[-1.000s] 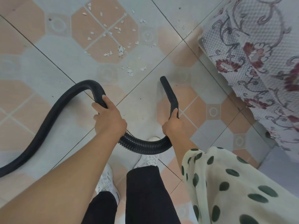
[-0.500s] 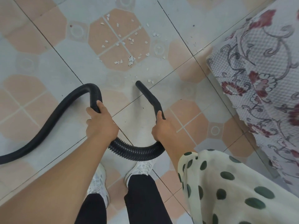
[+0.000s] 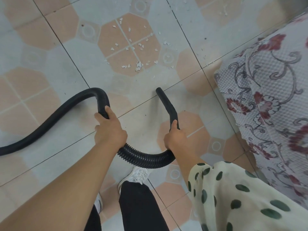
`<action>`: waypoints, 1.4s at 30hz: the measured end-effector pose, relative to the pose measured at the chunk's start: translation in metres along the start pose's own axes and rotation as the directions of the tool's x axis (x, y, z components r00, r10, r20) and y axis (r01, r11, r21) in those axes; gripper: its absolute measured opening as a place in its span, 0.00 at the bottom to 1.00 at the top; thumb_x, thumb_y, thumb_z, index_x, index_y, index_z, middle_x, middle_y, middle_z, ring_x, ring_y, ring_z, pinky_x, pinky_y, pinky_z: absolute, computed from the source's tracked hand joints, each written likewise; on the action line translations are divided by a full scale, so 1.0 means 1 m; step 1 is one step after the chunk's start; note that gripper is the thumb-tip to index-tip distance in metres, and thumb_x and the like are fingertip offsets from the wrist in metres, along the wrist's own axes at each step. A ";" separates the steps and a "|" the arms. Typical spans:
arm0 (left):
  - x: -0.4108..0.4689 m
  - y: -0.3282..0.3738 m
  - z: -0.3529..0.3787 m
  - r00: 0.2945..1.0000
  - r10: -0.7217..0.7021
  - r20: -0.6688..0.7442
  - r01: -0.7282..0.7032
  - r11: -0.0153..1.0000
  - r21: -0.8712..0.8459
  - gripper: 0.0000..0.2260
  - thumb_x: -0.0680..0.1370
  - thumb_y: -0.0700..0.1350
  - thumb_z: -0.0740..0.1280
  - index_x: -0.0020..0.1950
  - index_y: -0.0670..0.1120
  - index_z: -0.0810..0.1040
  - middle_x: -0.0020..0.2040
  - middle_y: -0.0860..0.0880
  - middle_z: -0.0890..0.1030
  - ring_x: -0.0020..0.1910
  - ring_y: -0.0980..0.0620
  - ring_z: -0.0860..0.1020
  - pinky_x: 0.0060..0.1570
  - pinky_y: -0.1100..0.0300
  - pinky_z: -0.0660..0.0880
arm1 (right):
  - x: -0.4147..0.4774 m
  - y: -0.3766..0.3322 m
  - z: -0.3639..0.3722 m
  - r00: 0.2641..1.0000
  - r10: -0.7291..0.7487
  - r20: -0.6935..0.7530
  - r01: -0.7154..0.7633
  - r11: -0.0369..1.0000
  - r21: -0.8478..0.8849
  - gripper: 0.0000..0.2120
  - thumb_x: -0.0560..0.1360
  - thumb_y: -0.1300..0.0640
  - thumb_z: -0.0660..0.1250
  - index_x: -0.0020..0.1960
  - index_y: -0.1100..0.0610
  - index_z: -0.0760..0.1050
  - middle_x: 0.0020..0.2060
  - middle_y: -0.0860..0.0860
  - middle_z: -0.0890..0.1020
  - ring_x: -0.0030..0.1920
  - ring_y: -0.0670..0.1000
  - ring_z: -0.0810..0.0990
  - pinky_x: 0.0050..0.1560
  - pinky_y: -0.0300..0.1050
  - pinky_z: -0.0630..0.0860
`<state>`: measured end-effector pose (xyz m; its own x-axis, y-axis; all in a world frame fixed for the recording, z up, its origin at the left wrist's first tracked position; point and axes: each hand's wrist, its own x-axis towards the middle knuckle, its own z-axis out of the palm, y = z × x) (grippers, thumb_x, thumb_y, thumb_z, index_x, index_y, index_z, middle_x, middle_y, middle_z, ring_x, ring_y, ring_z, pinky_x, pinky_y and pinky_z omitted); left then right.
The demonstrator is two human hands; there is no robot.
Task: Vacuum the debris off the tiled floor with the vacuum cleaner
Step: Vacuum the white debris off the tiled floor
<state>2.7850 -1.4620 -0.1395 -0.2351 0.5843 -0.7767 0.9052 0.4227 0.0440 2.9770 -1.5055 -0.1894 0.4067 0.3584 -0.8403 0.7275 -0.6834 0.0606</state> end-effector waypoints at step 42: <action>0.082 -0.002 -0.060 1.000 0.031 0.001 -0.031 1.000 0.001 0.42 0.74 0.42 0.66 0.77 0.48 0.39 0.68 0.37 0.53 0.47 0.39 0.71 0.43 0.51 0.72 | 0.023 -0.080 -0.024 0.997 -0.064 -0.034 0.064 0.998 -0.007 0.35 0.80 0.58 0.57 0.80 0.47 0.42 0.61 0.62 0.65 0.36 0.54 0.71 0.42 0.50 0.73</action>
<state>2.7427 -1.3736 -0.1660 -0.2062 0.5962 -0.7759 0.9126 0.4034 0.0674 2.9419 -1.4276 -0.2006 0.3776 0.4231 -0.8237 0.7560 -0.6544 0.0104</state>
